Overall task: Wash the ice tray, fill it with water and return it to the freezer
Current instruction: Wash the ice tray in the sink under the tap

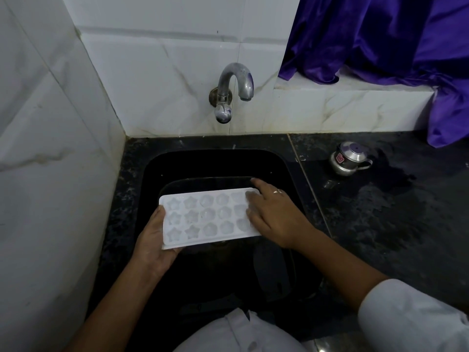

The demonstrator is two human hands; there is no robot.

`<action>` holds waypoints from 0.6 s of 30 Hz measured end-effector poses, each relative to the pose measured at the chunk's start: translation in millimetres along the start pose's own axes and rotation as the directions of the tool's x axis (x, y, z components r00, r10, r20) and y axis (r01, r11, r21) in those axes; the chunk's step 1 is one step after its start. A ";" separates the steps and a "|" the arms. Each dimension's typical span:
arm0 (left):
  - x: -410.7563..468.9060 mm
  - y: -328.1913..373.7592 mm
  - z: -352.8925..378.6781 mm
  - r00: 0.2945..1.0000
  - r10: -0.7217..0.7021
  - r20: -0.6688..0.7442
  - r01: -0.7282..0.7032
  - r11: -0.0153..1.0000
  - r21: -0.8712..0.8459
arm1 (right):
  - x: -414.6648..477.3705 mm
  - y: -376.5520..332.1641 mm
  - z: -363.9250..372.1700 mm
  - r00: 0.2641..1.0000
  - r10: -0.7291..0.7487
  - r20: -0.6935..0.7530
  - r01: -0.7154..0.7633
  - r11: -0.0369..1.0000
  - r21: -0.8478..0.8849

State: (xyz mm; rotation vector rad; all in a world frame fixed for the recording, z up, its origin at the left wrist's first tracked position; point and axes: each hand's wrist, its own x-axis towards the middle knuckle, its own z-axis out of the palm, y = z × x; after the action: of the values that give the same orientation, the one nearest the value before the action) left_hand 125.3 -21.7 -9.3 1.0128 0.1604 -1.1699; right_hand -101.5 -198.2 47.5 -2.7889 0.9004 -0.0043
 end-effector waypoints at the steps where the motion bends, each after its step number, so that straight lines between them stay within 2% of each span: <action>1: -0.8 0.0 0.9 1.000 0.001 0.001 -0.001 1.000 0.004 | -0.5 -0.3 -0.2 1.000 -0.013 0.011 0.013 1.000 -0.008; 4: -3.6 -1.3 2.2 1.000 0.017 0.011 -0.017 1.000 0.010 | 0.6 1.1 -7.2 0.995 0.090 -0.048 -0.086 0.992 0.088; 8: -4.7 -2.4 1.6 0.999 0.019 0.041 -0.021 0.999 0.033 | 0.5 -4.9 -2.7 1.000 -0.002 -0.030 0.002 1.000 0.004; 11: -4.7 -3.8 2.2 0.999 0.018 0.031 -0.019 0.999 0.037 | 3.4 -3.4 -5.4 0.993 0.098 -0.071 -0.091 0.992 0.091; 14: -4.9 -4.3 2.1 0.999 0.011 0.032 -0.012 1.000 0.023 | 3.8 -5.2 -0.1 0.999 0.001 -0.041 -0.001 1.000 0.008; 18: -5.2 -5.3 1.6 0.999 0.006 0.044 -0.006 1.000 0.007 | 5.7 -3.9 -6.6 0.997 0.053 -0.051 -0.049 0.996 0.073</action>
State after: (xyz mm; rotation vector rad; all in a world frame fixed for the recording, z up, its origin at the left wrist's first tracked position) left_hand 118.2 -19.4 -8.4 0.9927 0.1185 -1.1866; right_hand -94.9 -199.7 54.4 -2.7103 0.9641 -0.1012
